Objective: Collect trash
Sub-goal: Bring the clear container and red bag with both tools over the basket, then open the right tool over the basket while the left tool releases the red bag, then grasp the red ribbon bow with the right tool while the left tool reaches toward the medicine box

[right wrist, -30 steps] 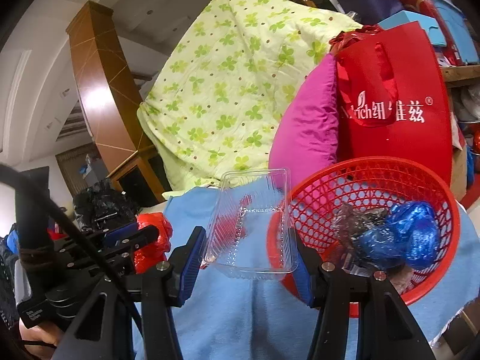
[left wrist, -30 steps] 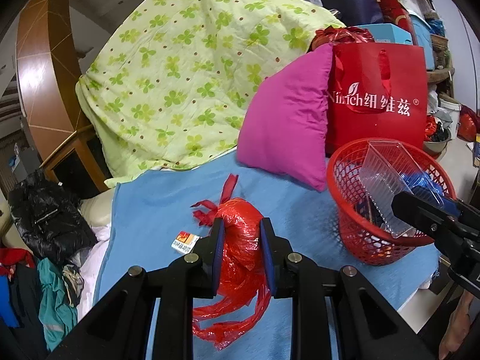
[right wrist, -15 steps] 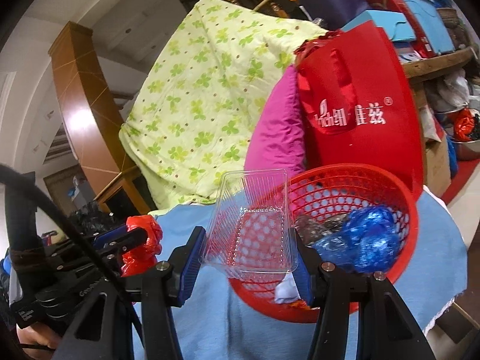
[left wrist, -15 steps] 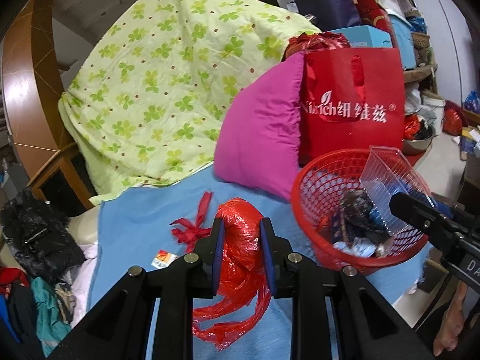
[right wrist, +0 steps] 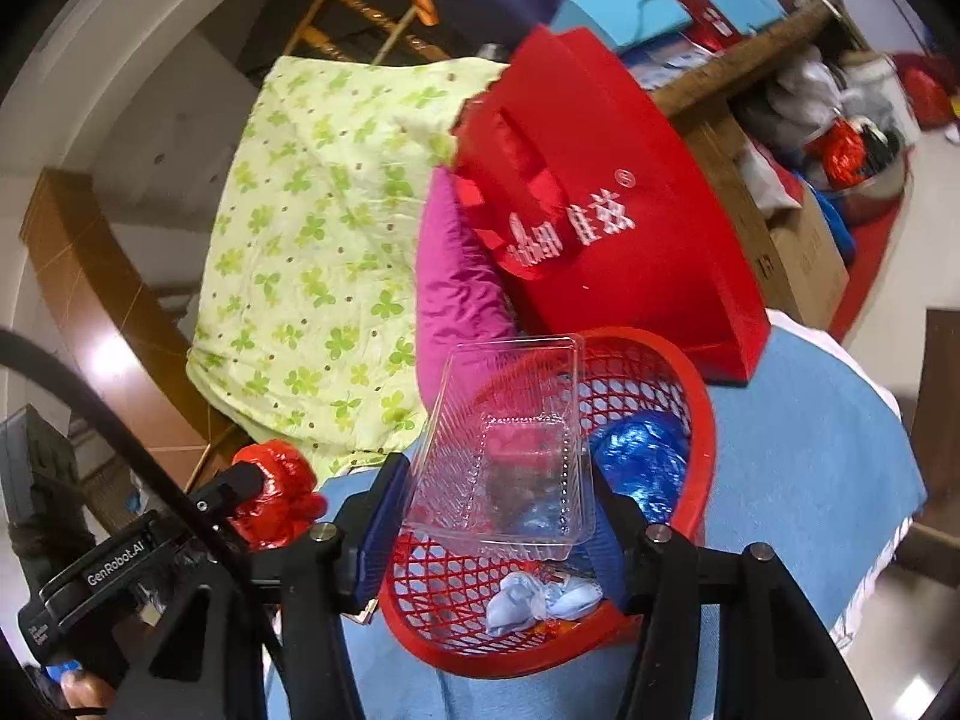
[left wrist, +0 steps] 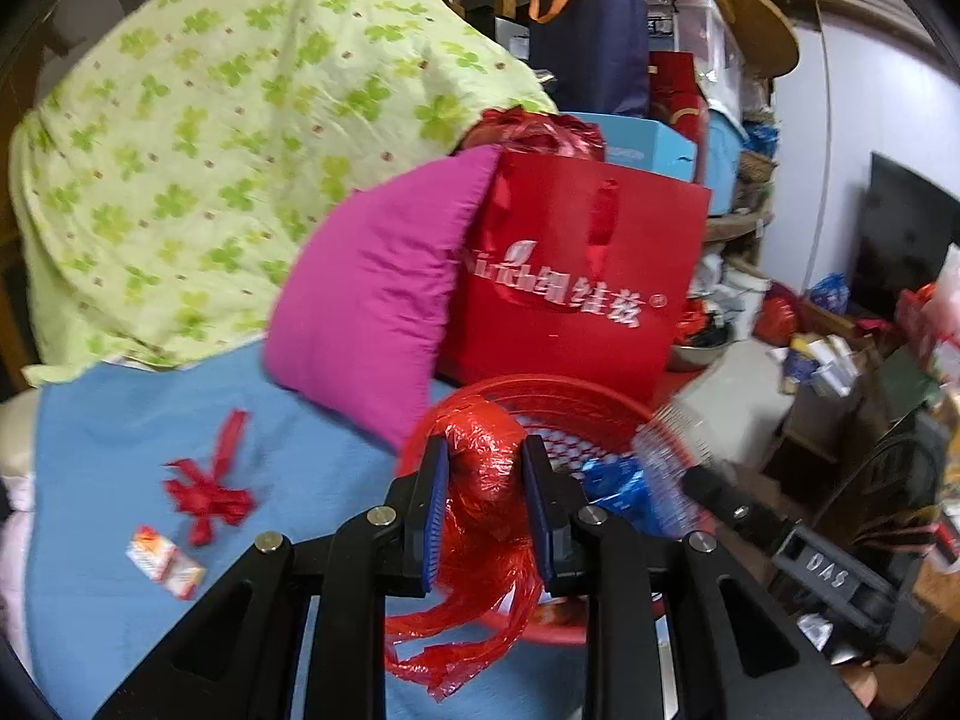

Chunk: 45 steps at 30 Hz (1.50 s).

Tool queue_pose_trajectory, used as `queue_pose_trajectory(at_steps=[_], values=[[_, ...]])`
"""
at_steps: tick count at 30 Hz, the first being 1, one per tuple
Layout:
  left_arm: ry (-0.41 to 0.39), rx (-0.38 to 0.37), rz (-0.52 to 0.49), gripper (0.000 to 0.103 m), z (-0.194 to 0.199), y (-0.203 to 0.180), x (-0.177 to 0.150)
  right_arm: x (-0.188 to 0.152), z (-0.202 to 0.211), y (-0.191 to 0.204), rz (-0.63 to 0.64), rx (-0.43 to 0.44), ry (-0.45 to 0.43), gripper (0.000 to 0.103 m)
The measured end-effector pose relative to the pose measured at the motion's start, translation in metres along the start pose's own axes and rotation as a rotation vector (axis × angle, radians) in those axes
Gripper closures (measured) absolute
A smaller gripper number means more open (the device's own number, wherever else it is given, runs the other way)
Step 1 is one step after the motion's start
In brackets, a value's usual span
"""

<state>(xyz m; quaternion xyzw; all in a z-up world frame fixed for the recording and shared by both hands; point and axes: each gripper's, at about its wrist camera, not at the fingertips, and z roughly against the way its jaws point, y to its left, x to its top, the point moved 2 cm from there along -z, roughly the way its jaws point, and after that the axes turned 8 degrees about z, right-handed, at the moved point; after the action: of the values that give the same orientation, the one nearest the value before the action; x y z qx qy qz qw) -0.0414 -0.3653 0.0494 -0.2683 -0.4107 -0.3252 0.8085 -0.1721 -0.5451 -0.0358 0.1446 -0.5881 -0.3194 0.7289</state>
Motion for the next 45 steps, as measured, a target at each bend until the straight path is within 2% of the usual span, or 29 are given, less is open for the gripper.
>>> queue_pose_trajectory(at_steps=[3, 5, 7, 9, 12, 16, 19, 26, 31, 37, 45], values=[[0.016, -0.05, 0.021, 0.076, -0.012, -0.003, 0.001, 0.001, -0.004, -0.007, -0.034, -0.006, 0.014, 0.041], [0.031, -0.074, 0.033, 0.071, -0.021, -0.005, 0.002, 0.001, -0.008, -0.011, -0.064, -0.005, 0.028, 0.039], [0.03, -0.098, 0.044, 0.035, -0.026, -0.006, 0.003, 0.001, -0.01, -0.016, -0.108, 0.008, 0.037, 0.03], [-0.015, -0.085, 0.05, 0.027, -0.023, -0.005, 0.004, 0.001, -0.011, -0.018, -0.133, 0.037, 0.035, 0.03], [-0.032, -0.076, 0.049, 0.027, -0.015, 0.003, 0.004, 0.001, -0.007, -0.014, -0.127, 0.041, 0.012, 0.03], [-0.066, 0.008, 0.056, 0.027, 0.001, 0.035, -0.004, 0.002, -0.002, 0.001, -0.074, 0.06, -0.03, 0.03], [-0.063, 0.075, 0.113, 0.026, 0.016, 0.075, -0.019, -0.002, -0.001, 0.026, 0.014, 0.086, -0.05, 0.03], [-0.023, 0.346, 0.276, 0.026, 0.046, 0.19, -0.07, -0.026, -0.016, 0.096, 0.239, 0.132, -0.036, 0.03], [-0.006, 0.483, 0.393, 0.026, 0.067, 0.253, -0.103, -0.055, -0.034, 0.142, 0.369, 0.185, 0.023, 0.03], [0.018, 0.524, 0.423, 0.026, 0.064, 0.284, -0.131, -0.092, -0.066, 0.174, 0.439, 0.209, 0.14, 0.03], [0.049, 0.529, 0.472, 0.026, 0.05, 0.312, -0.158, -0.125, -0.104, 0.189, 0.486, 0.169, 0.279, 0.03]])
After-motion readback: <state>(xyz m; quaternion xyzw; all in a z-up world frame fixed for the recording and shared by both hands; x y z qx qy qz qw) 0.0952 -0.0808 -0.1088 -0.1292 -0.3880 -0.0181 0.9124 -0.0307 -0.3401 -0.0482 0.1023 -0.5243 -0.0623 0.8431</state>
